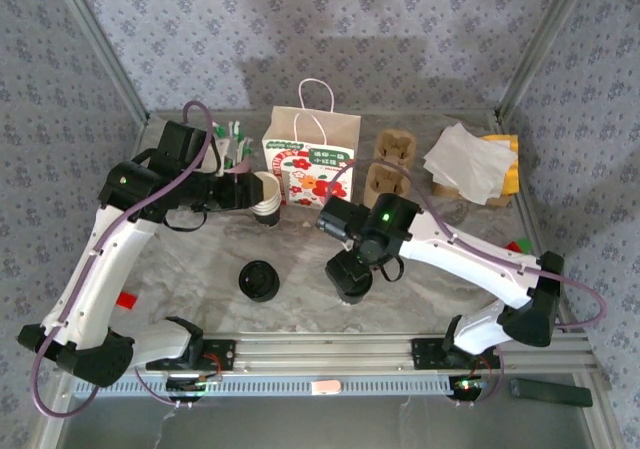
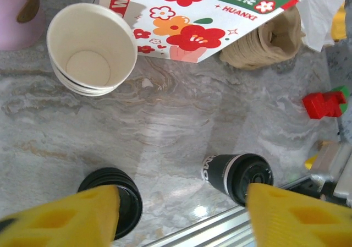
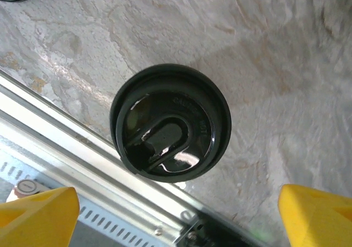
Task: Pack the takeout coffee
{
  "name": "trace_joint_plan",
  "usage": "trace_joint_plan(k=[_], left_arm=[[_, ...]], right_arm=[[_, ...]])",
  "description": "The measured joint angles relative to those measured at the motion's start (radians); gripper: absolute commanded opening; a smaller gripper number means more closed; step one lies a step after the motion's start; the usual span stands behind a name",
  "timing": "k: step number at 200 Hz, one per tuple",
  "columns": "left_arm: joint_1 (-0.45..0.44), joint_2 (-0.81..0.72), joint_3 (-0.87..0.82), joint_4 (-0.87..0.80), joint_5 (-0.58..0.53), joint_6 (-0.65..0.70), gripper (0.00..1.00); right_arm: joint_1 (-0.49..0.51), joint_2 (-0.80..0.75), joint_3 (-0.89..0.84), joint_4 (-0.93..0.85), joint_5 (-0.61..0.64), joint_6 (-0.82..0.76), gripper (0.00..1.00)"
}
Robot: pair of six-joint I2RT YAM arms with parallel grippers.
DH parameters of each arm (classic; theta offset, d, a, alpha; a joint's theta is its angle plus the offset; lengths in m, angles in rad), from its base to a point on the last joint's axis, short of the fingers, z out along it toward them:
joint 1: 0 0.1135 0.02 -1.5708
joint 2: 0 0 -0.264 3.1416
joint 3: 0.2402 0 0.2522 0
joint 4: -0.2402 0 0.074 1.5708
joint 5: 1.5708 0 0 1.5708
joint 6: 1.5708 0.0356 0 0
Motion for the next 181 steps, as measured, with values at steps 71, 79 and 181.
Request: trace_joint_plan(k=[71,79,181], left_arm=[[-0.2,0.034,0.001,-0.049,-0.102,0.131,1.0],[-0.233,0.037,-0.001,-0.05,-0.127,0.151,1.0],[-0.316,-0.137,-0.156,0.06,-0.277,0.272,1.0]], right_arm=[[-0.045,0.005,-0.022,-0.004,-0.132,0.259,0.94],[-0.045,0.009,-0.027,0.008,-0.137,0.294,0.94],[-0.045,0.147,-0.02,0.002,-0.14,0.512,0.84]])
